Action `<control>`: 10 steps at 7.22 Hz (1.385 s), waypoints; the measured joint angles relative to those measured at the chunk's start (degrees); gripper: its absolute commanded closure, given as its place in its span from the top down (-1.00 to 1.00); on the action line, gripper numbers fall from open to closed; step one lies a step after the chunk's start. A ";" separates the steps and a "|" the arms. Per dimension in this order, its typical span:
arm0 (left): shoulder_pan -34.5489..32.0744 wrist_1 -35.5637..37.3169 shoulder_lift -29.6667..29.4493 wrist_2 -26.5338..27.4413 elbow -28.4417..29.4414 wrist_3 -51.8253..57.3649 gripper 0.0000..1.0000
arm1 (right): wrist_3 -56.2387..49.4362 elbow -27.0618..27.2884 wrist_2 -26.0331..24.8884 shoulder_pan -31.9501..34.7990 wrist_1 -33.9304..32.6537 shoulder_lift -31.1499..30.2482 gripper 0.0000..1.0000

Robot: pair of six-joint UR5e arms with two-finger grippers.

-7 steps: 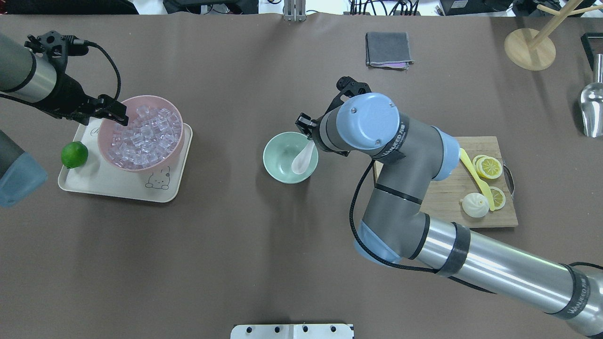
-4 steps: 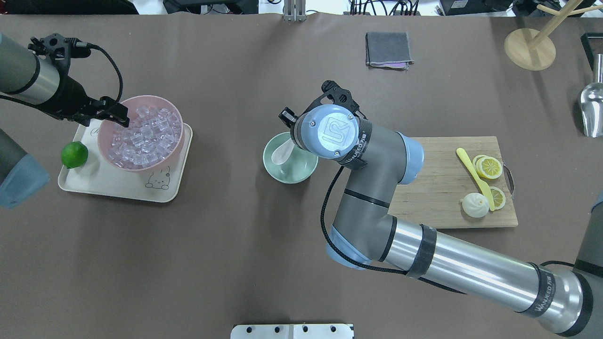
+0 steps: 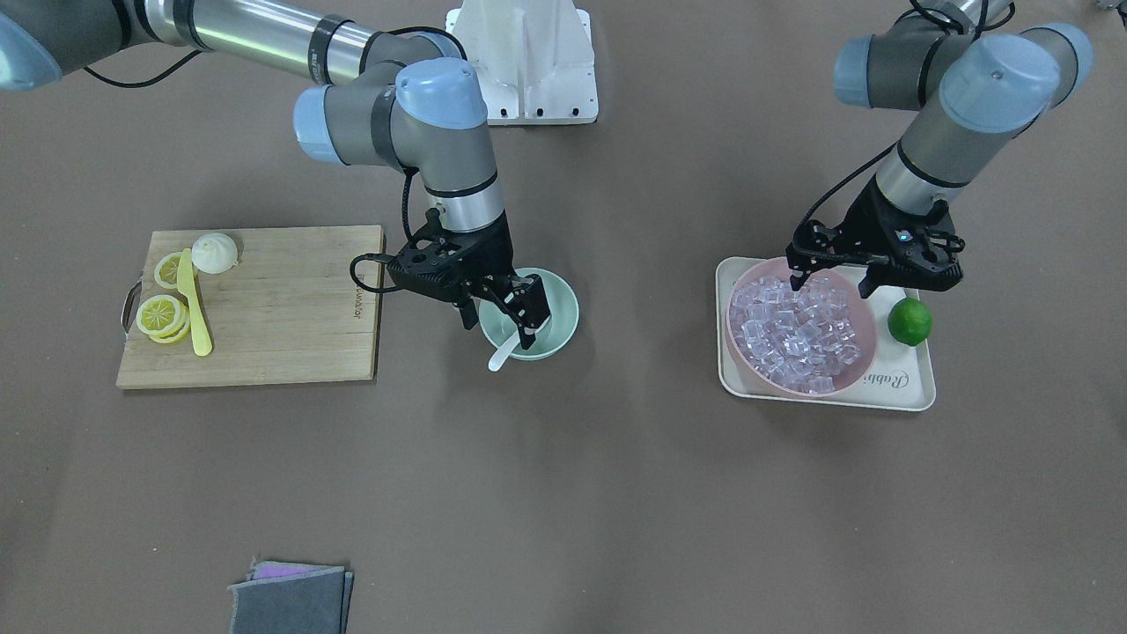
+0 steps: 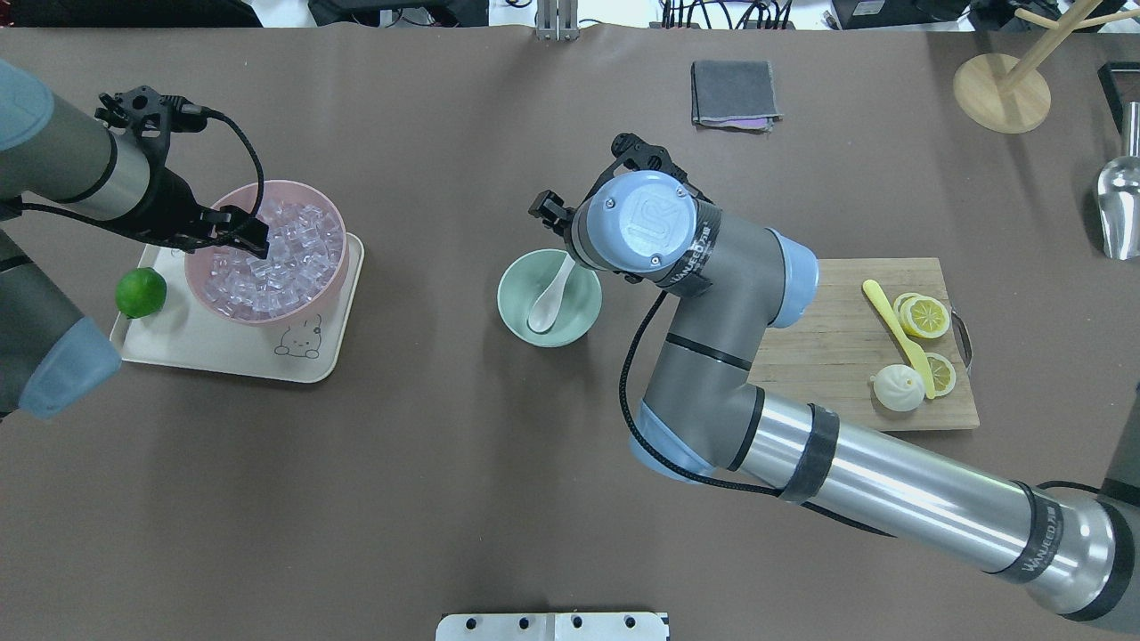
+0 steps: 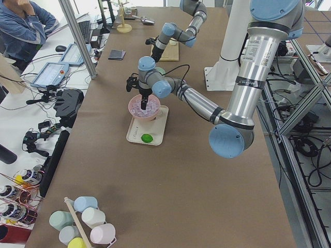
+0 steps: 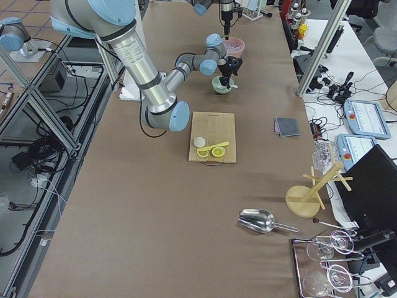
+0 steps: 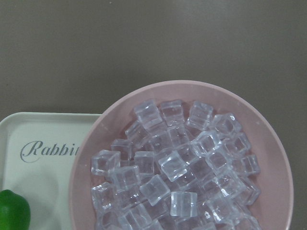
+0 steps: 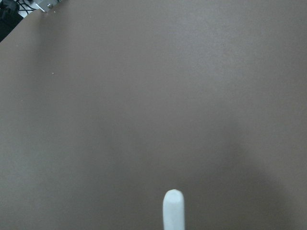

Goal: Put spoon and ice into bowl

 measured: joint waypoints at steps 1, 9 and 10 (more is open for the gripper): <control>0.96 -0.02 -0.22 1.34 -0.05 0.41 0.64 | -3.11 1.84 1.57 1.11 -0.02 -2.32 1.00; 1.86 -0.27 -4.91 5.49 7.27 10.48 0.39 | -25.11 12.64 14.29 9.88 -0.18 -17.89 1.00; 1.88 -0.45 -5.44 5.40 8.56 10.48 0.39 | -26.74 13.57 15.21 10.55 -0.20 -19.22 1.00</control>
